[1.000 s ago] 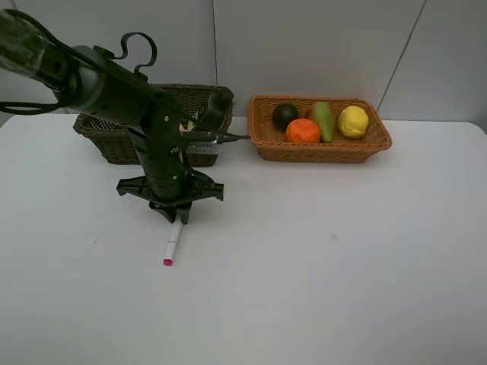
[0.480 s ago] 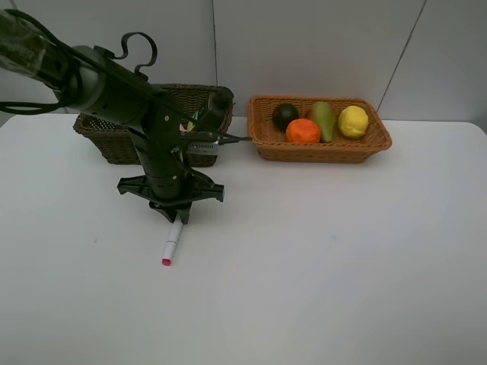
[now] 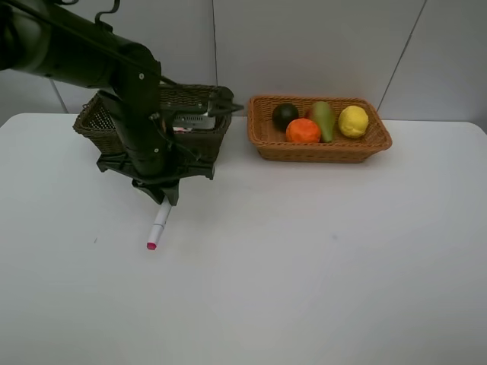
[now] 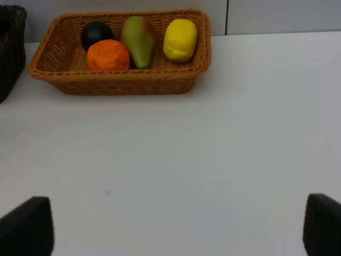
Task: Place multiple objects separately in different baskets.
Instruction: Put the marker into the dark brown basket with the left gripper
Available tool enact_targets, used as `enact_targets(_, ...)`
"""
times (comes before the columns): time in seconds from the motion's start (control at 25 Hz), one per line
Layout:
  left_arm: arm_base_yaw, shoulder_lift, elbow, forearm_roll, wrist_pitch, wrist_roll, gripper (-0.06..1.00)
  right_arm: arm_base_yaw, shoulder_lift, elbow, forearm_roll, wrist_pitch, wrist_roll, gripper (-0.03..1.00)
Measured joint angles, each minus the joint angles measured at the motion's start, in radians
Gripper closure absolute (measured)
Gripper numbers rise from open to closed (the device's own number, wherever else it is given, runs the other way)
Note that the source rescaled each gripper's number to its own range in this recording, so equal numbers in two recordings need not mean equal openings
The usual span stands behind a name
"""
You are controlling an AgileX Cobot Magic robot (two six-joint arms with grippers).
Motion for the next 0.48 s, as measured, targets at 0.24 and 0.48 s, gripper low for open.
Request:
enact_targets(0.24,0.043,-0.133,0.000,-0.002,0.103,0.022,0.74,0.000,0.000,0.000,0.000,0.000,0.000,-0.01)
enact_targets(0.48,0.118,-0.222,-0.028,0.005,0.135,0.117,0.74,0.000,0.000,0.000,0.000,0.000,0.000,-0.01)
